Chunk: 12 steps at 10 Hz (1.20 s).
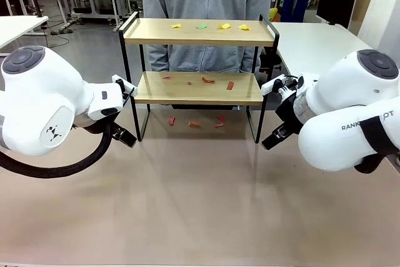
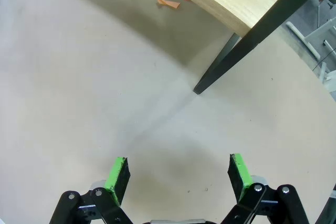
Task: Clean the shelf.
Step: Pick up the Duster handed by the human.
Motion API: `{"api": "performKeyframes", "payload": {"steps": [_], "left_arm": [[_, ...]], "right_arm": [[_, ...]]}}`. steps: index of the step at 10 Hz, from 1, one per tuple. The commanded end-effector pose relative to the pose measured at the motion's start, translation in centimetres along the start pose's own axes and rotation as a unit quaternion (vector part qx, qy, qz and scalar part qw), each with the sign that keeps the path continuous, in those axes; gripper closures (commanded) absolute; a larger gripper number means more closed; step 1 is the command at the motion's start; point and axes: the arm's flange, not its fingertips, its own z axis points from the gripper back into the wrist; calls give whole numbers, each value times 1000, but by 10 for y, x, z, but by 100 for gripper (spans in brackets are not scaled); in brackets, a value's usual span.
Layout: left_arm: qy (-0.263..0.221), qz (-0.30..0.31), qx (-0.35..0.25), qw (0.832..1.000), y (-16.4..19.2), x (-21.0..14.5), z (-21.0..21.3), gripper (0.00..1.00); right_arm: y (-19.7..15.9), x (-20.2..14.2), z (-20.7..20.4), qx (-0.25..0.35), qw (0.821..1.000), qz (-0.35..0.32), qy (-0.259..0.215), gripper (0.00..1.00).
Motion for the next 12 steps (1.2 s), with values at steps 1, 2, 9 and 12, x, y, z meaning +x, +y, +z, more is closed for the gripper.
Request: {"api": "performKeyframes", "payload": {"steps": [1,2,9,12], "left_arm": [[0,0,0,1000,0,0,0,0],[0,0,0,1000,0,0,0,0],[-55,-48,-135,988,91,53,81,0],[-117,-152,-250,949,159,43,89,0]], "right_arm": [[0,0,0,0,1000,0,0,0],[0,0,0,0,1000,0,0,0],[-102,66,73,94,993,-21,-73,0],[-168,41,85,159,979,33,-119,0]]}}
